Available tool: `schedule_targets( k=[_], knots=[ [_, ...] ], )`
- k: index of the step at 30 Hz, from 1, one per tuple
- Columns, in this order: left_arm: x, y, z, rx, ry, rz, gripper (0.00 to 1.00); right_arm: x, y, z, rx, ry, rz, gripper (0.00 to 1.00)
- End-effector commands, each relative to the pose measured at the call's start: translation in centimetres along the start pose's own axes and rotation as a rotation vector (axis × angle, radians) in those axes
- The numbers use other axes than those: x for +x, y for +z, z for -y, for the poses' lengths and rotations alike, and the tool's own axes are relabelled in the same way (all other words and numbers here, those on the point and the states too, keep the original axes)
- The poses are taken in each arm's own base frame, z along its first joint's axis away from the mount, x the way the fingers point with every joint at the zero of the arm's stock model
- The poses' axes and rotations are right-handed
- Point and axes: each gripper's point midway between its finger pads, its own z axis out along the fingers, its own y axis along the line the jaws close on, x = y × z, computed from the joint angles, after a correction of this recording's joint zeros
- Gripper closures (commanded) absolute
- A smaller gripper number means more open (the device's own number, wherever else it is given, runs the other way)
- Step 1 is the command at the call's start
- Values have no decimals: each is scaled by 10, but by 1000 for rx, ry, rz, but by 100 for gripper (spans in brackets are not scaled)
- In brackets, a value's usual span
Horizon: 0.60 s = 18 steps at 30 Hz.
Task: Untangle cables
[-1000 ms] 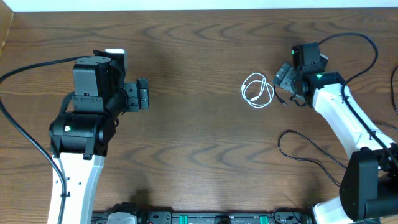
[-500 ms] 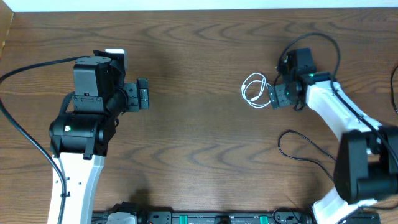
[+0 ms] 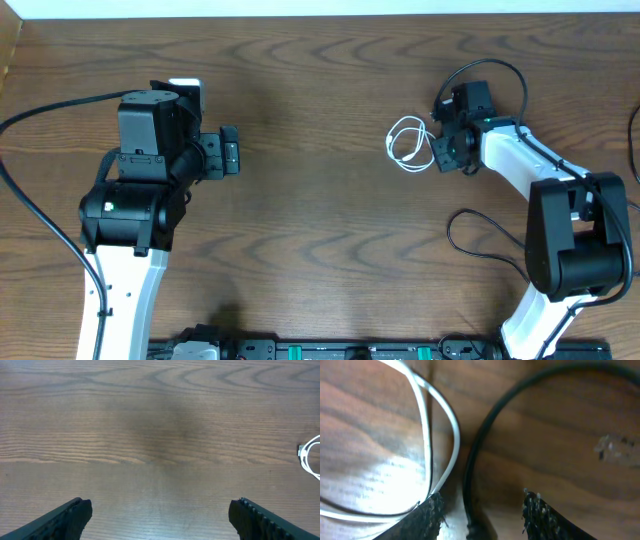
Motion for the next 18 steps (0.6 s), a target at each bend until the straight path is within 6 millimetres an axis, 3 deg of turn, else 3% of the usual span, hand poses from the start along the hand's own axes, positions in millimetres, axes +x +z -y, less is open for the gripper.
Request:
schedule_targets(
  k=[1,5,9,15,18],
  knots=[
    [-3,-2,0,2,5,10,8,29,27,-4,-12,-30,-96,51],
    [-3,-2,0,2,5,10,8,31,26,-13,-64,-34,-98,66],
    [-3,-2,0,2,5,10,8,37,26,-15,-71,-35,-123,75],
    [-3,-2,0,2,5,10,8,46,24,-16,-77,-34,-161,99],
    [-3,-2,0,2,5,10,8,50,24,-16,-77,-31,-176,99]
  ],
)
